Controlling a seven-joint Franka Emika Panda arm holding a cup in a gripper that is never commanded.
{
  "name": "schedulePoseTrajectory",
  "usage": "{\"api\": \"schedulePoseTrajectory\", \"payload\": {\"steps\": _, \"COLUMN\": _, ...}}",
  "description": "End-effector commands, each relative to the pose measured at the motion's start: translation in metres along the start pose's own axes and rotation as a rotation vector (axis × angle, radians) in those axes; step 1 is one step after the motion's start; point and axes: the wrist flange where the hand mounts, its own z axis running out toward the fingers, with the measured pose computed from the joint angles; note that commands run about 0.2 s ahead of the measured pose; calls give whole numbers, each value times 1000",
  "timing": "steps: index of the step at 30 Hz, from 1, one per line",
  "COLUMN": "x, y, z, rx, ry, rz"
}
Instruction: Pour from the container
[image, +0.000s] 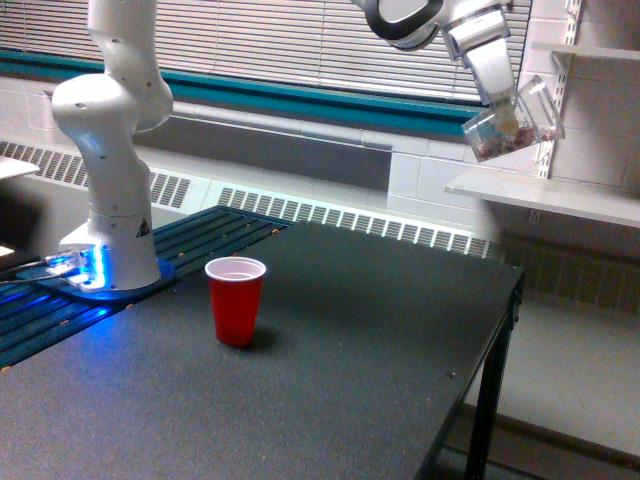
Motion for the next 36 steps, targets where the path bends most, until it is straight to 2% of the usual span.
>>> {"api": "schedulePoseTrajectory", "payload": {"steps": 1, "x": 2, "y": 1, "z": 0, "rx": -4, "ry": 3, "rz": -8}}
{"api": "schedulePoseTrajectory", "payload": {"steps": 5, "x": 0, "y": -1, "z": 3, "rx": 7, "ry": 12, "rz": 1}}
{"api": "schedulePoseTrajectory", "payload": {"steps": 17, "x": -1, "y": 13, "z": 4, "rx": 7, "ry": 18, "rz": -63}}
{"api": "schedulePoseTrajectory", "payload": {"steps": 25, "x": -4, "y": 39, "z": 0, "rx": -28, "ry": 29, "rz": -101}}
{"api": "schedulePoseTrajectory", "payload": {"steps": 36, "x": -27, "y": 84, "z": -3, "rx": -67, "ry": 23, "rz": -108}}
